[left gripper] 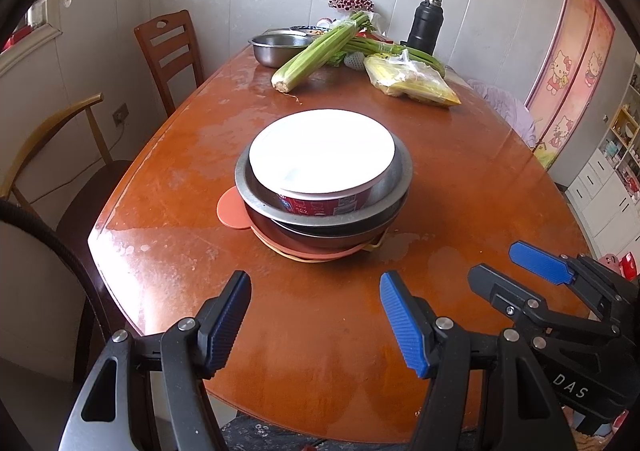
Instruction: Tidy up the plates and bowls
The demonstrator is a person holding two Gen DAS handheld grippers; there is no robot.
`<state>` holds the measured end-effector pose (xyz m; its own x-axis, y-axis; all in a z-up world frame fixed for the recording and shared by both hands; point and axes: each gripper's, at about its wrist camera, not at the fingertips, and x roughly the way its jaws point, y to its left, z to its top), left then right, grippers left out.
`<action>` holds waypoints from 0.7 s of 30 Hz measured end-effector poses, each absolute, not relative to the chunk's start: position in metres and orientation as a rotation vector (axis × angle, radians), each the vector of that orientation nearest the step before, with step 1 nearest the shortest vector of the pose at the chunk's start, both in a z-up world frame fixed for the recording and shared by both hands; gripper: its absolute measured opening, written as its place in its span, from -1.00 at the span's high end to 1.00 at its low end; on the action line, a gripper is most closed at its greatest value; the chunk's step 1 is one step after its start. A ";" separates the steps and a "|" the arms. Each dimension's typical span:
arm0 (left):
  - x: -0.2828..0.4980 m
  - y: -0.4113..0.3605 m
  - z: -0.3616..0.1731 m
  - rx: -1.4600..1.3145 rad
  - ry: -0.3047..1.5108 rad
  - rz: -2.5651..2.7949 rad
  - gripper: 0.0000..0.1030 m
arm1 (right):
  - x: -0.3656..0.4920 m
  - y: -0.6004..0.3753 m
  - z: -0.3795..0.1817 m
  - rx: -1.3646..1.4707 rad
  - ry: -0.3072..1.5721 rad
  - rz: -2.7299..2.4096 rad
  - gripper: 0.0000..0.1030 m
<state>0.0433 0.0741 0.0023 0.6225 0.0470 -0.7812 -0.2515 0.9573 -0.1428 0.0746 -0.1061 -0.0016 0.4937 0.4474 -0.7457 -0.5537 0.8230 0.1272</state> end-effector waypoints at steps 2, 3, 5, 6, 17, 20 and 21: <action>0.043 0.073 0.002 -0.247 0.885 0.172 -0.29 | 0.074 -0.106 -0.002 -0.138 0.863 0.607 -0.18; 0.043 0.073 0.002 -0.247 0.885 0.172 -0.29 | 0.073 -0.106 -0.002 -0.138 0.864 0.608 -0.18; 0.043 0.073 0.002 -0.245 0.887 0.170 -0.30 | 0.073 -0.107 -0.002 -0.139 0.864 0.606 -0.18; 0.043 0.073 0.002 -0.244 0.888 0.172 -0.30 | 0.073 -0.106 -0.002 -0.138 0.865 0.605 -0.18; 0.042 0.074 0.001 -0.236 0.893 0.185 -0.30 | 0.070 -0.106 -0.003 -0.135 0.865 0.598 -0.18; 0.043 0.074 -0.001 -0.230 0.898 0.188 -0.30 | 0.070 -0.106 -0.003 -0.134 0.864 0.599 -0.18; 0.043 0.073 -0.001 -0.224 0.900 0.192 -0.30 | 0.070 -0.106 -0.003 -0.136 0.865 0.599 -0.18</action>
<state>0.0433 0.0734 -0.0008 0.6072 0.0710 -0.7914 -0.2579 0.9597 -0.1119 0.0702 -0.1058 -0.0028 0.4964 0.4398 -0.7485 -0.5464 0.8282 0.1243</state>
